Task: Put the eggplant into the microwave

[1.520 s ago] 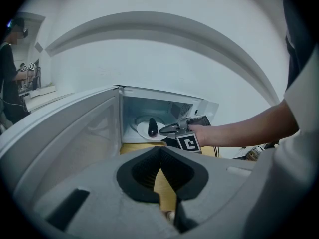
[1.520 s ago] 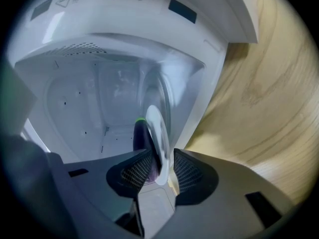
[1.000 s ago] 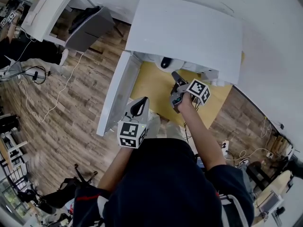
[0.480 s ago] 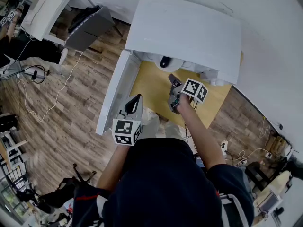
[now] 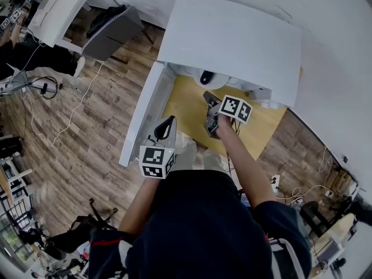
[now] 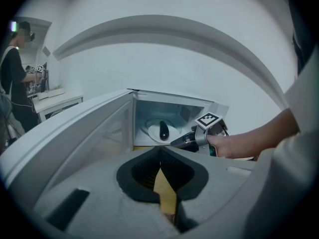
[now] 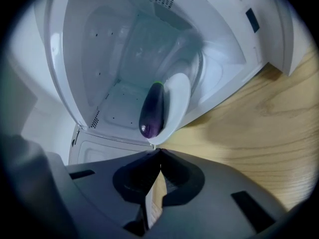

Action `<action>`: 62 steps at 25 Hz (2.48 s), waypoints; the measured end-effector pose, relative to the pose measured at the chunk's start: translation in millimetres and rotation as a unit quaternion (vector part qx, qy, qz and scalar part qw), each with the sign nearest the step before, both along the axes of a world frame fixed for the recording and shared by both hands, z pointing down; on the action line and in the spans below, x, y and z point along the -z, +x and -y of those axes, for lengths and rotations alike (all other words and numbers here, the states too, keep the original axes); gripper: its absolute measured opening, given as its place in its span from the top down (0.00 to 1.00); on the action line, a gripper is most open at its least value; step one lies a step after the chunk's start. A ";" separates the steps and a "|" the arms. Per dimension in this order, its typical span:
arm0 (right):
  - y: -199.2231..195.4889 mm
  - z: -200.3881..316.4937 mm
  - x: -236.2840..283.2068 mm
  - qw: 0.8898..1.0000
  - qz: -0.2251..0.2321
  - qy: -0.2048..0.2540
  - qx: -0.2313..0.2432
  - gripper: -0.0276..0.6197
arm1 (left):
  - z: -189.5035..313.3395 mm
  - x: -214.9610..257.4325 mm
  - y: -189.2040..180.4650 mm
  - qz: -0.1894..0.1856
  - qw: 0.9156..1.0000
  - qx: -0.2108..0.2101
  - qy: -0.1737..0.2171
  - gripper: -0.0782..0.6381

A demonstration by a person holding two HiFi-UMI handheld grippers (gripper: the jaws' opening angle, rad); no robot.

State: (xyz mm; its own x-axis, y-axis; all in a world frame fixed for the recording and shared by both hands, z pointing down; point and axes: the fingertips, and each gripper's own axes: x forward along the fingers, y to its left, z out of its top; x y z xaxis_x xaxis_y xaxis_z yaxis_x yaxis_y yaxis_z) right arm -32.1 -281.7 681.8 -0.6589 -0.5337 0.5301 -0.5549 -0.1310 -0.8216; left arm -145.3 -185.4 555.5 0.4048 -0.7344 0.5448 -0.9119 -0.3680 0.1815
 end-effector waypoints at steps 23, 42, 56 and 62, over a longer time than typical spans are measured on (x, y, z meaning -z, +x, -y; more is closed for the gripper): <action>7.8 35.9 -10.4 0.999 -0.025 0.007 -0.018 0.94 | -10.7 -15.4 14.4 -0.012 0.999 -0.021 -0.026 0.87; 9.5 51.1 -7.5 0.999 -0.022 0.014 -0.028 0.94 | -9.5 -16.7 9.3 -0.010 0.999 -0.013 -0.028 0.87; -0.6 8.8 33.2 0.986 -0.095 0.085 0.105 0.94 | 3.6 10.7 19.5 -0.017 1.000 -0.013 0.002 0.87; 9.4 -6.6 84.9 0.962 -0.146 0.170 0.158 0.94 | 12.3 27.1 14.2 -0.029 0.999 -0.001 0.014 0.87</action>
State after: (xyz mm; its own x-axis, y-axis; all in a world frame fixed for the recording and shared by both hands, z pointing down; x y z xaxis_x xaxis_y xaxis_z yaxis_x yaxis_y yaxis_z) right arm -22.7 -275.1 596.9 -0.6662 -0.5064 0.5475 -0.7364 0.3305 -0.5904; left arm -131.1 -197.7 528.4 0.4373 -0.7482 0.4989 -0.8991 -0.3762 0.2239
